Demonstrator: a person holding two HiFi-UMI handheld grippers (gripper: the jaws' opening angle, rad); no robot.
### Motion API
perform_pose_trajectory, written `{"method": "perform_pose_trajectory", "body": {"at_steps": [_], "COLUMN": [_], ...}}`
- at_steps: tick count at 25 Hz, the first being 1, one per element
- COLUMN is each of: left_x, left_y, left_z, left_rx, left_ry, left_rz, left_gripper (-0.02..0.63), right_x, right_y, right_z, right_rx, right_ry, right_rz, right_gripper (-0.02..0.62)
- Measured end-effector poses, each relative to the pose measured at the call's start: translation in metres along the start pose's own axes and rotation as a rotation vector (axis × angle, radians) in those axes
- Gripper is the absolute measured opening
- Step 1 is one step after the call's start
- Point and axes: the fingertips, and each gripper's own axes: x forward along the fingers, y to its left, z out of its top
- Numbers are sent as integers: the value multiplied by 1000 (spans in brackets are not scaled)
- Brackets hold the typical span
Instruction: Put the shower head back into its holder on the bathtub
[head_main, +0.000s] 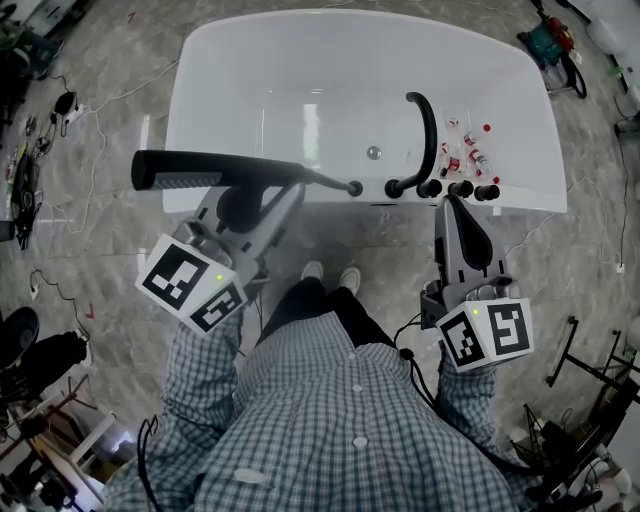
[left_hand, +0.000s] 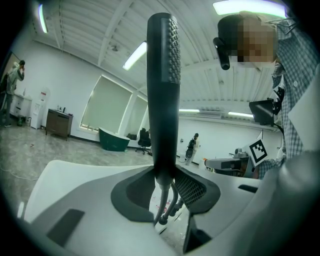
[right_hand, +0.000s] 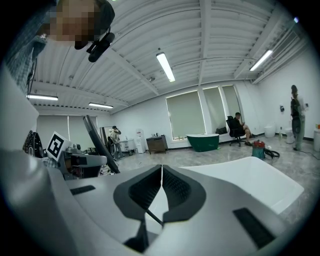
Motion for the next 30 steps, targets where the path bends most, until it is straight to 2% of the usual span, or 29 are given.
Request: {"method": "perform_pose_trajectory", "body": {"at_steps": [14, 30], "left_x": [12, 37], "left_y": [3, 18], "left_z": [-17, -32], "left_rx": [6, -13], "left_ry": [32, 64], "left_rz": [-42, -46], "left_gripper": [124, 124], "right_x": [17, 36], "right_y": [1, -7], "right_z": [-28, -46], "right_rx": [19, 59], "right_ry": [53, 92], "right_rz": [-12, -15], "right_gripper": [20, 20]}}
